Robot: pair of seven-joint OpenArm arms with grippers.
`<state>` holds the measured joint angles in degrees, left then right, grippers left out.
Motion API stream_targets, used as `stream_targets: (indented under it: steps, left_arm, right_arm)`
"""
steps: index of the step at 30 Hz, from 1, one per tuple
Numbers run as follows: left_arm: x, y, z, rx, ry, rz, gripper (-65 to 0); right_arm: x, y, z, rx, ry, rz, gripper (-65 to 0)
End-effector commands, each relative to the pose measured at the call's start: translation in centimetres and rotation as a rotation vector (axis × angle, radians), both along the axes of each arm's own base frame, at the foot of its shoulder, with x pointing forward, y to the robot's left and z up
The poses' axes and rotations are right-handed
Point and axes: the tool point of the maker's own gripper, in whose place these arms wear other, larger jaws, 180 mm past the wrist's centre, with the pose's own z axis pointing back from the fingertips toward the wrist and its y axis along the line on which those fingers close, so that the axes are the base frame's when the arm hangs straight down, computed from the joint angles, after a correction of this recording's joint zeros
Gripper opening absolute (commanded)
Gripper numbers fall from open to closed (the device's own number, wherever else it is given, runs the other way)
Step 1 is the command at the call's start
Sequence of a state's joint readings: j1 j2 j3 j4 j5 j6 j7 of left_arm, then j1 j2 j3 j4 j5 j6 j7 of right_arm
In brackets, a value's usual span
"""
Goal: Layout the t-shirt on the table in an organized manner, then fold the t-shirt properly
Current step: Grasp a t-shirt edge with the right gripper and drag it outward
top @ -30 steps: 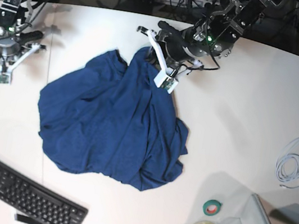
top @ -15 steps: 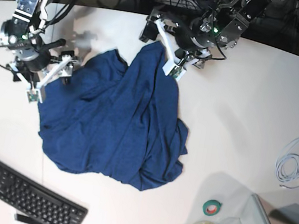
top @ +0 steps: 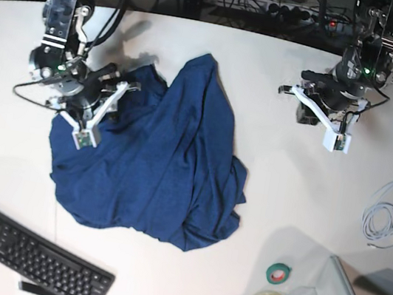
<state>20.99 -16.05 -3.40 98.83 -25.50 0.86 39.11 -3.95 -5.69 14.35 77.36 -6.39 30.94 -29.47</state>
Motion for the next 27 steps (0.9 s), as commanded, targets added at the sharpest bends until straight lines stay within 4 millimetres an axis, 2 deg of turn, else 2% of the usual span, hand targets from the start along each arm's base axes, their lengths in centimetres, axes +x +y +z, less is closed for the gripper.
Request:
stream_targets:
  steps: [1,3,5,9,11,13,16,18,19,20,22,24,27]
  left_arm:
    - [1.3,0.2,1.3,-0.001,-0.054,0.003,-65.0]
    - [1.7,0.8,1.6,0.009,-0.066,0.014,-65.0]
    - [1.9,0.9,1.7,0.014,-0.071,0.012,-65.0]
    - [1.8,0.6,1.6,0.013,-0.066,-0.001,-65.0]
    - [1.8,0.4,1.5,0.008,-0.064,-0.001,-65.0]
    - [1.6,0.7,1.0,0.010,-0.048,0.005,-65.0]
    - [1.1,1.1,0.2,0.016,-0.025,0.011,-65.0]
    - [0.7,1.8,-0.2,0.024,-0.010,0.026,-65.0]
    - [0.5,2.5,-0.4,0.035,-0.001,0.035,-65.0]
    - [0.3,3.8,-0.5,0.056,0.006,0.051,-65.0]
    - [-0.5,5.8,-1.0,0.080,0.030,0.090,-65.0]
    - [-1.0,8.1,-1.0,0.100,0.035,0.149,-65.0]
    - [-1.4,10.6,-0.4,0.124,0.025,0.216,-65.0]
  right_arm:
    - [1.0,-1.4,0.4,-0.019,-0.023,-0.014,-53.0]
    - [0.0,-3.6,-1.4,-0.043,0.037,-0.037,-57.9]
    - [-0.8,-6.0,-2.8,-0.055,0.084,-0.081,-59.1]
    - [-1.2,-13.3,-3.8,-0.104,0.138,-0.204,-59.1]
    - [-0.3,-16.4,-3.3,-0.126,0.133,-0.245,-59.1]
    - [1.5,-19.0,-2.2,-0.142,0.087,-0.271,-59.1]
    - [3.9,-21.3,-0.2,-0.159,0.014,-0.292,-59.0]
    - [5.0,-22.0,1.5,-0.184,-0.033,-0.291,-58.8]
    - [5.7,-21.9,2.8,-0.199,-0.077,-0.282,-58.8]
    - [5.4,-20.9,3.3,-0.212,-0.096,-0.262,-58.7]
    - [4.4,-17.8,4.4,-0.222,-0.137,-0.208,-58.5]
    - [3.2,-11.6,5.7,-0.219,-0.191,-0.070,-53.3]
    - [0.2,-3.4,6.6,-0.178,-0.228,0.131,-33.3]
